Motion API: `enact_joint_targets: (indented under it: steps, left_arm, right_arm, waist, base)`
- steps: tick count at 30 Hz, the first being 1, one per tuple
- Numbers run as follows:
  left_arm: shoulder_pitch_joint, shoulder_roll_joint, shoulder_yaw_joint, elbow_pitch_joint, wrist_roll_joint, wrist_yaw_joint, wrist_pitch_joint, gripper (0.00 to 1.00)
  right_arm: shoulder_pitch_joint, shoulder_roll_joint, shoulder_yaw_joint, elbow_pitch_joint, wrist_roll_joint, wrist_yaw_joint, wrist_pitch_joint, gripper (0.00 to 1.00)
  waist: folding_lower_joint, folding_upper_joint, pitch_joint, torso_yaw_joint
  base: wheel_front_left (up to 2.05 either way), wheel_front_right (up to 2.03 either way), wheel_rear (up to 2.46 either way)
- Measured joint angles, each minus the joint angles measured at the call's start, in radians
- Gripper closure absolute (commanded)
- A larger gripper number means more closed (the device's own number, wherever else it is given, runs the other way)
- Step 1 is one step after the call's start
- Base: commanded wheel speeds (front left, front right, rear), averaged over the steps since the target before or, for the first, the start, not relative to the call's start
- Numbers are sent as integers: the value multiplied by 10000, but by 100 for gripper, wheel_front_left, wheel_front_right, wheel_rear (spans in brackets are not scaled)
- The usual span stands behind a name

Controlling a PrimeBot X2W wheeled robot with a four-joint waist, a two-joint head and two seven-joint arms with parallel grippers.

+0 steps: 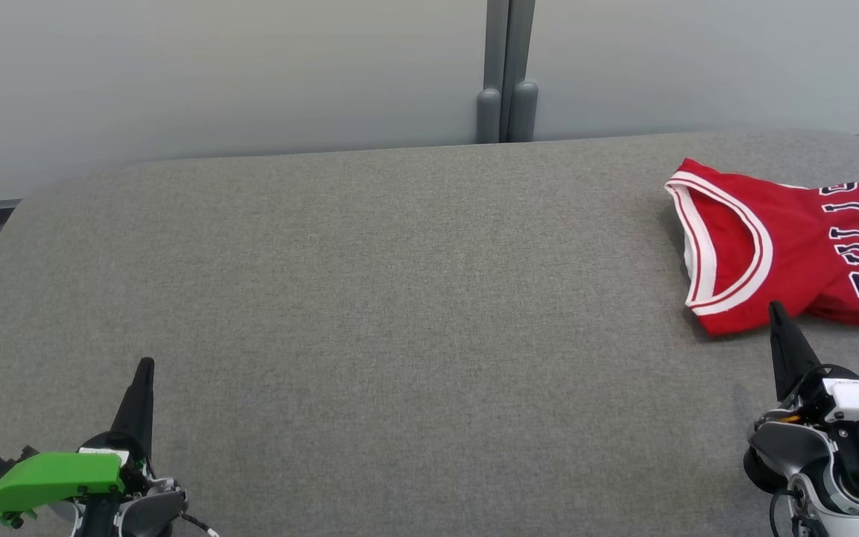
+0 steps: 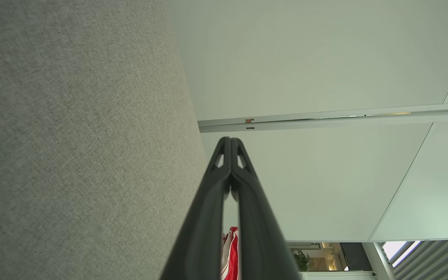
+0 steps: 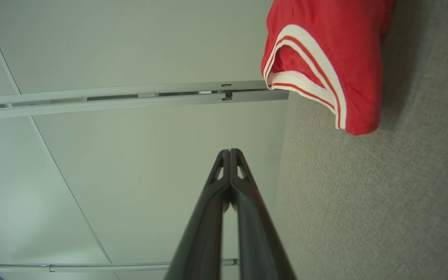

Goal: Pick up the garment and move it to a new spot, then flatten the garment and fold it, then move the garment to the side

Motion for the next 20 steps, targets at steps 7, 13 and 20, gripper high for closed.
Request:
enact_joint_targets:
  steps: [7,13,20]
  left_arm:
    - [0,-2,4,-6,0,0,0,100]
    - [0,-2,8,-8,0,0,2,100]
    - [0,-4,10,-13,0,0,2,100]
  right_arm:
    - [0,2,-6,-4,-2,0,0,100]
    - [0,4,-10,-4,-2,0,2,100]
    - [0,6,-15,-6,-2,0,2,100]
  waist:
    - [0,0,0,0]
    - [0,0,1,0]
    - [0,0,1,0]
  base:
    - [0,0,0]
    - [0,0,0]
    - [0,0,0]
